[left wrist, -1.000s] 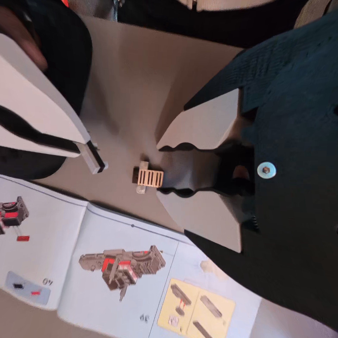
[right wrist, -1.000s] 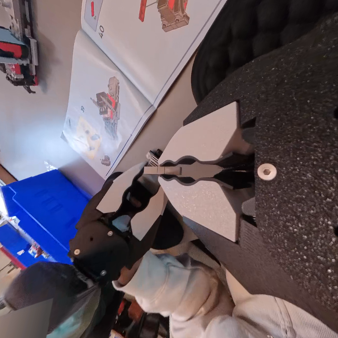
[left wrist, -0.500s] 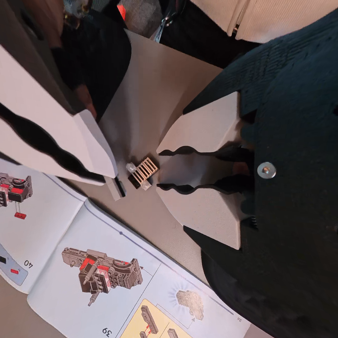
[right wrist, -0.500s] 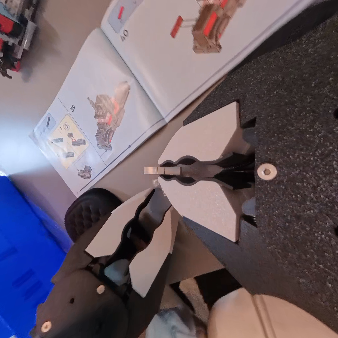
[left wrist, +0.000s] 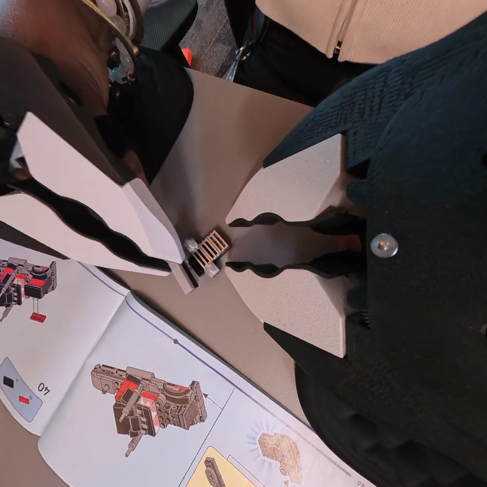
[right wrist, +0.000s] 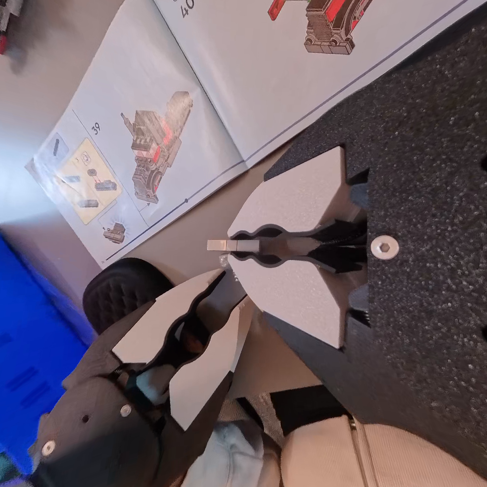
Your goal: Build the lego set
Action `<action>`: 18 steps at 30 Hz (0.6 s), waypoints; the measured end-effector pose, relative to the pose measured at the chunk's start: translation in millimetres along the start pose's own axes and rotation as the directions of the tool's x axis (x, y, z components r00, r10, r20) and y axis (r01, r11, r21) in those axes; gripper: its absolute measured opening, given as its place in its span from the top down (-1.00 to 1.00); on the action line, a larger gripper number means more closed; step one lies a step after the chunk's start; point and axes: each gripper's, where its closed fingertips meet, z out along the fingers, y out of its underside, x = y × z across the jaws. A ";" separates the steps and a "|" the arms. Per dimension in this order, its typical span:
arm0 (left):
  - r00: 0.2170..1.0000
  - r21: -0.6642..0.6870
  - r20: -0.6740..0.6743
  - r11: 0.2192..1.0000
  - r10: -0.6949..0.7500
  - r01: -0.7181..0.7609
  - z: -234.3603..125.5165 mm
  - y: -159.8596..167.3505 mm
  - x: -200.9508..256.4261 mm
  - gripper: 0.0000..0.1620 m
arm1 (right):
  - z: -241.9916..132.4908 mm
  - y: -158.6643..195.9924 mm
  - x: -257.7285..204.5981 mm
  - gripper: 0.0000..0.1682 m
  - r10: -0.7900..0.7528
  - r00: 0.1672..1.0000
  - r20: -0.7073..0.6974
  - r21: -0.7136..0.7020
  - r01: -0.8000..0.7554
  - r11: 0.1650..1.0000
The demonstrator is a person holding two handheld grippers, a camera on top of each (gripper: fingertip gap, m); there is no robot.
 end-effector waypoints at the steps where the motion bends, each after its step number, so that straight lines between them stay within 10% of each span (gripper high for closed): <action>1: 1.000 -0.001 0.005 1.000 0.003 -0.003 0.2 0.2 -0.3 0.68 | 1.2 0.9 0.6 0.90 -0.012 1.000 -0.015 -0.009 0.012 1.000; 18: 1.000 -0.024 0.023 1.000 0.002 -0.001 2.5 2.5 -2.6 0.73 | 7.4 5.8 -0.4 0.90 -0.119 0.990 -0.078 -0.059 0.114 0.992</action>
